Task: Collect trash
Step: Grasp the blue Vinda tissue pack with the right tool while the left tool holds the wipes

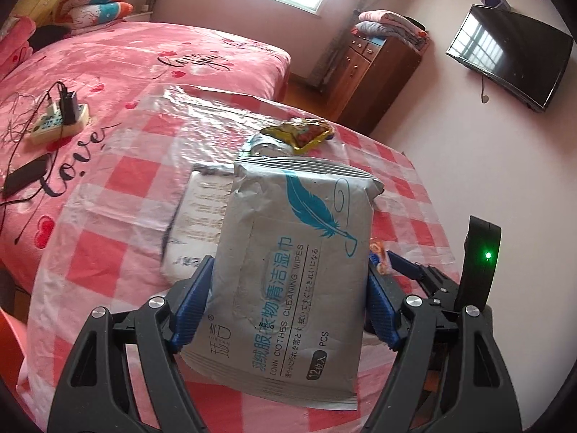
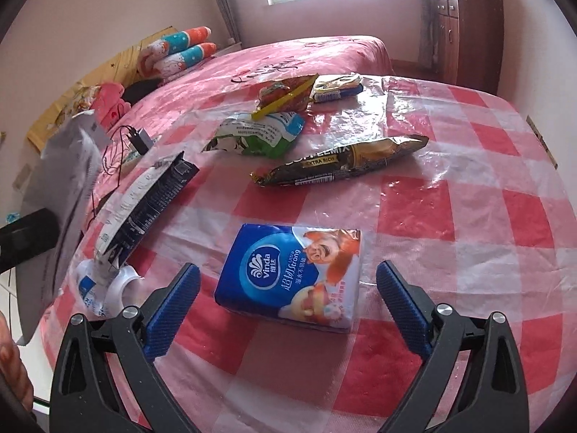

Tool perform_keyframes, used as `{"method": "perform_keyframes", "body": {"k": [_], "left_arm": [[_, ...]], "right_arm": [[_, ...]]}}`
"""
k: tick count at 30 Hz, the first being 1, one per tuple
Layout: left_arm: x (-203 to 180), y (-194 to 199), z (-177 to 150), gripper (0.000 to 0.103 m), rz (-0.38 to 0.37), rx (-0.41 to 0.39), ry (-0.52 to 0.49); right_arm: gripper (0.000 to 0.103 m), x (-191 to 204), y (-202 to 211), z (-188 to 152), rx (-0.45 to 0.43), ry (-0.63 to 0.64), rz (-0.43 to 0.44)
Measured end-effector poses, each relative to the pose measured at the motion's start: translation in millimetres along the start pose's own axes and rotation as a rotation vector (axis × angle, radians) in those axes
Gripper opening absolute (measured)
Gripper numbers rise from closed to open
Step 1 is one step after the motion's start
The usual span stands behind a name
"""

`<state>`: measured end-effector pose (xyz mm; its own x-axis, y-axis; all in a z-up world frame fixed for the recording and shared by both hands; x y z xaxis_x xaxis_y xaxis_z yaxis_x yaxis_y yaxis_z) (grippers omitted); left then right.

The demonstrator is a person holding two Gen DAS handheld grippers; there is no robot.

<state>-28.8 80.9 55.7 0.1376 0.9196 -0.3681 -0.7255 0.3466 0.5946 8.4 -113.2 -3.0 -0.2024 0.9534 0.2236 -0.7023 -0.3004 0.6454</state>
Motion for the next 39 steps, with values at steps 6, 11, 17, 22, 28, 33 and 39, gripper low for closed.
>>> {"method": "perform_keyframes", "body": {"k": [6, 11, 17, 22, 28, 33, 39], "left_arm": [[13, 8, -3, 0.077, 0.041, -0.008, -0.016], [24, 16, -6, 0.077, 0.071, -0.017, -0.027], [41, 30, -10, 0.077, 0.09, -0.03, -0.02], [55, 42, -15, 0.077, 0.11, -0.034, -0.016], [77, 55, -23, 0.077, 0.142, -0.033, -0.009], [95, 64, -31, 0.077, 0.164, -0.03, 0.001], [112, 76, -39, 0.077, 0.206, -0.036, 0.006]], "right_arm": [[0.08, 3, -4, 0, 0.008, 0.017, -0.026], [0.079, 3, -3, 0, 0.007, 0.021, -0.029], [0.077, 5, -1, 0, -0.005, 0.047, -0.046], [0.077, 9, 5, 2, -0.037, 0.059, -0.048], [0.077, 11, 13, 5, -0.081, 0.069, -0.055], [0.077, 11, 18, 7, -0.113, 0.078, -0.081], [0.077, 17, 25, 7, -0.151, 0.114, -0.118]]}}
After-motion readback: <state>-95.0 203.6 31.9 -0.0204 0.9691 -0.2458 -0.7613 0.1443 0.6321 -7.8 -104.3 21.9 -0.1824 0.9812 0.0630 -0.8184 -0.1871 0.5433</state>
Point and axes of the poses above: each gripper's, at about its wrist camera, not at the fingertips, and y roughly against the way its jaws point, x to its left, z to its top, the point moved 3 cm from there along -y, roughly the way its jaws point, and after that the axes turned 10 degrees about -x, right-handed, at the moved point
